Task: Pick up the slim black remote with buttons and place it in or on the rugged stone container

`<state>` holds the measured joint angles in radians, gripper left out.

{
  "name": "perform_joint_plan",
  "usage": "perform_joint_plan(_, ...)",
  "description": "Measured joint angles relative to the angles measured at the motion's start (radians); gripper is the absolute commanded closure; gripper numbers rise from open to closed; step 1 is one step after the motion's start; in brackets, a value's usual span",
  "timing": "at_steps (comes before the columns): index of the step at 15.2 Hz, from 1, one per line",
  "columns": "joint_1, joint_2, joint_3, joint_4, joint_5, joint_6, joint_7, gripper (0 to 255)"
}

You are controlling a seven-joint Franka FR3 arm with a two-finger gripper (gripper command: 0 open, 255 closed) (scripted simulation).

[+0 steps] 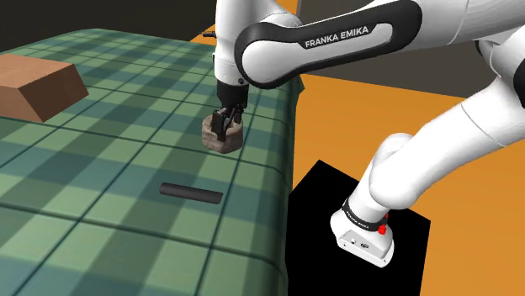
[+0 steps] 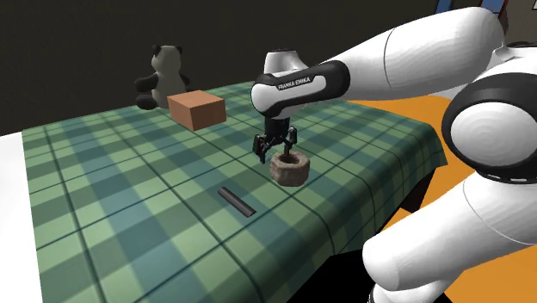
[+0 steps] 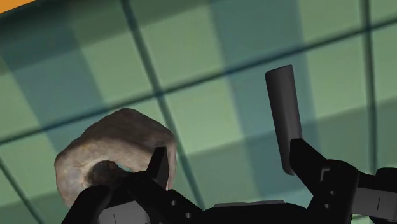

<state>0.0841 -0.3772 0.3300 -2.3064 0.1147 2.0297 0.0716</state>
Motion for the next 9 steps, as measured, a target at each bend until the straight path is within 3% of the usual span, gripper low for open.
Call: perform_joint_plan(9, 0.028, 0.318, 0.142, 0.125, -0.153, 0.13, 0.161, 0)
